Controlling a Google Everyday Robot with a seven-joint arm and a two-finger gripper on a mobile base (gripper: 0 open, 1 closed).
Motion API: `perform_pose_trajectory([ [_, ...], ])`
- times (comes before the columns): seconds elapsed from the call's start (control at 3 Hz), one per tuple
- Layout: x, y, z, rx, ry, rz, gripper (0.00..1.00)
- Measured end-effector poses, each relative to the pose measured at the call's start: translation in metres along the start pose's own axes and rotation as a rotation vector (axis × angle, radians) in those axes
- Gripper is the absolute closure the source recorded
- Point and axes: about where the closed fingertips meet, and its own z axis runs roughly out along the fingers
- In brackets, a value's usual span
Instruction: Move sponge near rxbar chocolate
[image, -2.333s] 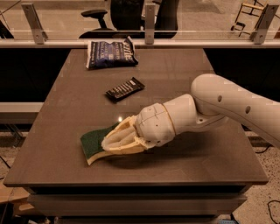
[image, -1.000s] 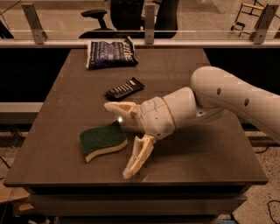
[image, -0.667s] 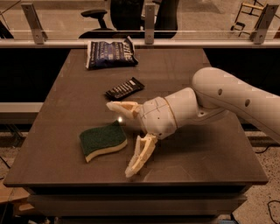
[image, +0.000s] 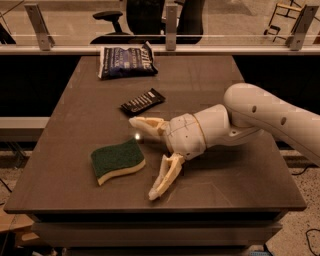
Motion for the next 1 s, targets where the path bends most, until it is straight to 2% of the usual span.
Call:
perform_pose_trajectory([
  [0.33, 0.0061, -0.0040, -0.0024, -0.001, 0.001, 0.011, 0.00],
  [0.67, 0.0076, -0.0049, -0.0019, -0.016, 0.015, 0.024, 0.18],
  [1.0, 0.0074, -0.0029, 0.0038, -0.046, 0.039, 0.055, 0.42],
])
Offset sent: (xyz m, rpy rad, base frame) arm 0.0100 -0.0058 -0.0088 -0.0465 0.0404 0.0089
